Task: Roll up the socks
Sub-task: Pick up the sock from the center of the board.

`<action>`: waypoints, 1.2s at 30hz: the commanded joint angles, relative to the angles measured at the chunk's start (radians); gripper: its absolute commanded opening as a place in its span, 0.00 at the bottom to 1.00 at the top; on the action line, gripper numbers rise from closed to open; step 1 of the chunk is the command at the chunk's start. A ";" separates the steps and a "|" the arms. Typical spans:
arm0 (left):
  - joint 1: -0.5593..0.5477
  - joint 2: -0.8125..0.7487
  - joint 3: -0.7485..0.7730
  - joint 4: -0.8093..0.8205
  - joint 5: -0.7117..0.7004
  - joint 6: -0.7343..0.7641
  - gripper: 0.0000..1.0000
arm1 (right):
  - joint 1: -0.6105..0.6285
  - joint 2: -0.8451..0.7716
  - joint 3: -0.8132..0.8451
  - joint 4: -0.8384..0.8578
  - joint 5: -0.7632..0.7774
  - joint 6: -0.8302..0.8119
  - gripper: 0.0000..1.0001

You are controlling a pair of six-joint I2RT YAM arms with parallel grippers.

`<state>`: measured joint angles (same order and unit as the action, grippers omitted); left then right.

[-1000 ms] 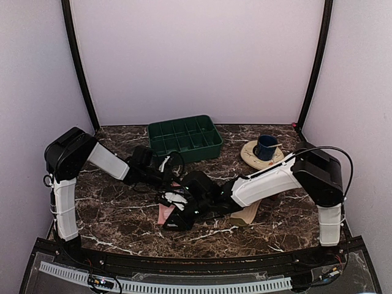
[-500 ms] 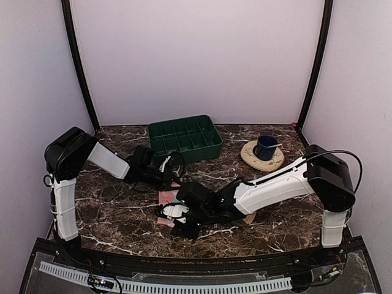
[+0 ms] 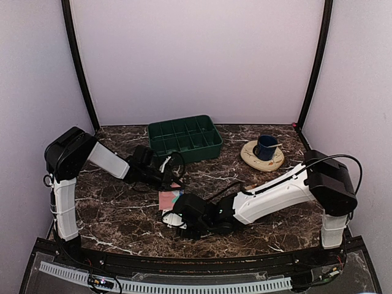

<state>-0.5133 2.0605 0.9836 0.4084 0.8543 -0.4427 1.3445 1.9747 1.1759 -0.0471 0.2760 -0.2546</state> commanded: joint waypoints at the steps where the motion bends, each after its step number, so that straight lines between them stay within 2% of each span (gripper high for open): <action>1: 0.004 0.000 0.002 -0.085 0.003 0.036 0.04 | 0.009 0.022 0.021 -0.006 0.057 -0.082 0.48; 10: 0.003 0.008 0.025 -0.114 0.024 0.056 0.04 | 0.012 0.030 0.029 -0.049 -0.008 -0.127 0.45; 17: 0.003 0.016 0.035 -0.123 0.043 0.063 0.04 | 0.013 0.050 0.028 -0.059 -0.010 -0.172 0.38; 22: 0.003 0.016 0.041 -0.133 0.046 0.070 0.04 | 0.012 0.071 0.040 -0.069 -0.021 -0.188 0.30; 27: 0.004 0.014 0.051 -0.147 0.054 0.077 0.05 | 0.006 0.098 0.074 -0.114 -0.042 -0.184 0.17; 32: 0.004 0.001 0.043 -0.158 0.040 0.082 0.09 | -0.007 0.087 0.080 -0.152 -0.078 -0.158 0.05; 36: 0.002 -0.051 0.021 -0.145 0.011 0.077 0.14 | -0.022 0.060 0.071 -0.168 -0.134 -0.124 0.00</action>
<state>-0.5133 2.0621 1.0237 0.2966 0.8986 -0.3786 1.3373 2.0369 1.2549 -0.1310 0.2203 -0.4194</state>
